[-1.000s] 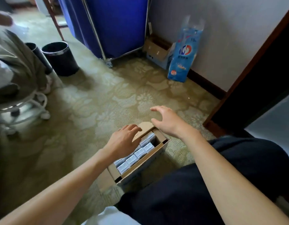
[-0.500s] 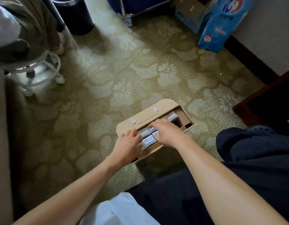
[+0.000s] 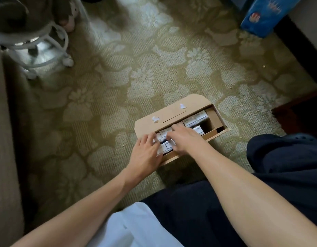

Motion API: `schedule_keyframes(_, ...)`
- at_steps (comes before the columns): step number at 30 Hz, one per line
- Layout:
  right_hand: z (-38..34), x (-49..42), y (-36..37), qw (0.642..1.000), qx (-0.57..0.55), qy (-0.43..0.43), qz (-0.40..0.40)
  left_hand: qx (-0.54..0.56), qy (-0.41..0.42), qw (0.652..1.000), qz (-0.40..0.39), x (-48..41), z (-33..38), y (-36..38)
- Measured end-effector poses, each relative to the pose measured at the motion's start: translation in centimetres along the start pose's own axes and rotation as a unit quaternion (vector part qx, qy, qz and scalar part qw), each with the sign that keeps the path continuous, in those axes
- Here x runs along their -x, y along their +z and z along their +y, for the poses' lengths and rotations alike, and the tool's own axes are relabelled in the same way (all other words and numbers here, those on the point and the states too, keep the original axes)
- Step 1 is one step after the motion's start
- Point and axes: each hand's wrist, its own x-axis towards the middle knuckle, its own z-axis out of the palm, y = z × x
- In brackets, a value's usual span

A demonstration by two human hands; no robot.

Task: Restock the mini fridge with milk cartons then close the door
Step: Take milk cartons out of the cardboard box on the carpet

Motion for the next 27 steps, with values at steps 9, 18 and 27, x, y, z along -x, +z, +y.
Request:
schedule_keyframes(9,0.2,0.0,0.5,0.988,0.128,-0.086,0.029,-0.023,-0.029,0.999,-0.011,-0.6,0.7,-0.3)
schedule_keyframes(18,0.3,-0.6,0.1,0.978,0.193,-0.08,0.019,0.02,-0.039,0.999,-0.008,-0.7,-0.2,-0.9)
schedule_keyframes(27,0.1,1.2,-1.5,0.993,0.106,-0.045,0.01,0.072,-0.062,0.995,-0.025,-0.1,0.5,-3.1)
